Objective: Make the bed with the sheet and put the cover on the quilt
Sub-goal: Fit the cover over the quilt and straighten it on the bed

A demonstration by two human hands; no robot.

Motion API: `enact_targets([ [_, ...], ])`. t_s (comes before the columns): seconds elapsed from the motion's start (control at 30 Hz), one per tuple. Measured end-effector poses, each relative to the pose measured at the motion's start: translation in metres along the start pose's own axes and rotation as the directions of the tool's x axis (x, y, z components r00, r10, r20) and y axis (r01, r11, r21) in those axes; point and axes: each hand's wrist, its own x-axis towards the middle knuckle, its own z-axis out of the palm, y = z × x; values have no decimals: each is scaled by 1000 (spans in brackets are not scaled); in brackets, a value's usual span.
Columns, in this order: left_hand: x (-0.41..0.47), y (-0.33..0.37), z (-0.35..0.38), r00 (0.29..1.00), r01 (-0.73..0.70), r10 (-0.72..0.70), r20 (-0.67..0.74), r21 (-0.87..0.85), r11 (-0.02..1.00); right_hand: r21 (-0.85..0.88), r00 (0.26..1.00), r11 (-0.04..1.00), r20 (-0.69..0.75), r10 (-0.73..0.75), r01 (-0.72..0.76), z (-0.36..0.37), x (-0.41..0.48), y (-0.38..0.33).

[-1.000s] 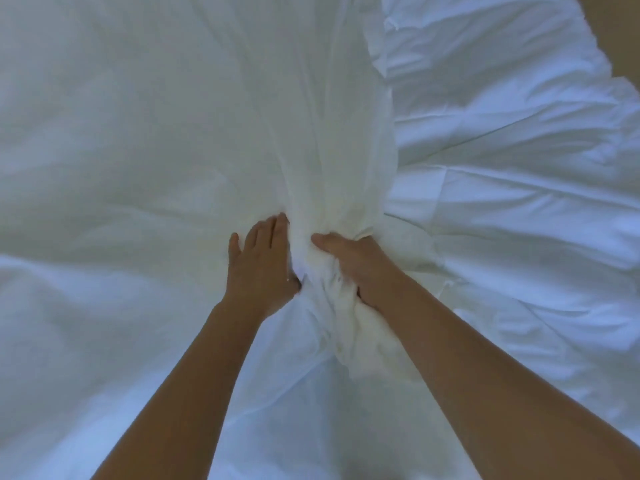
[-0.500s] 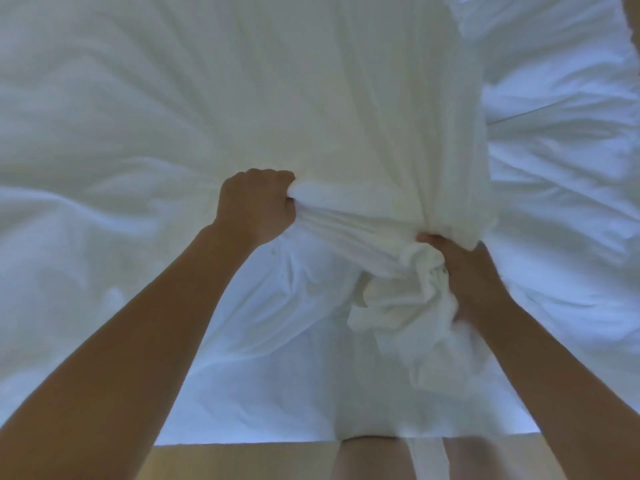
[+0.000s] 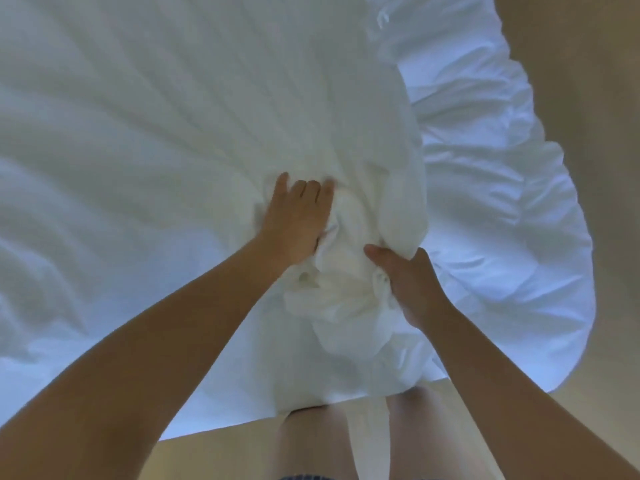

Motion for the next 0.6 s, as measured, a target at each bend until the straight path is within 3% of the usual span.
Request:
enact_targets([
  [0.07, 22, -1, -25, 997, -1, 11, 81, -120, 993, 53, 1000, 999, 2, -7, 7, 3, 0, 3],
  [0.2, 31, -7, -68, 986, 77, -117, -119, -297, 952, 233, 999, 972, -28, -26, 32, 14, -1, 10],
  [0.33, 8, -34, -93, 945, 136, -239, -222, -397, 908, 110, 998, 993, -57, -23, 29, 4, -14, 18],
  [0.5, -70, -70, -61, 928, 344, -369, 47, -487, 803, 4, 940, 987, -304, -153, 162, -126, -36, -30],
  [0.6, -92, -30, -23, 899, 437, -376, 222, -424, 794, -76, 941, 983, -284, -184, 169, -159, -31, -39],
])
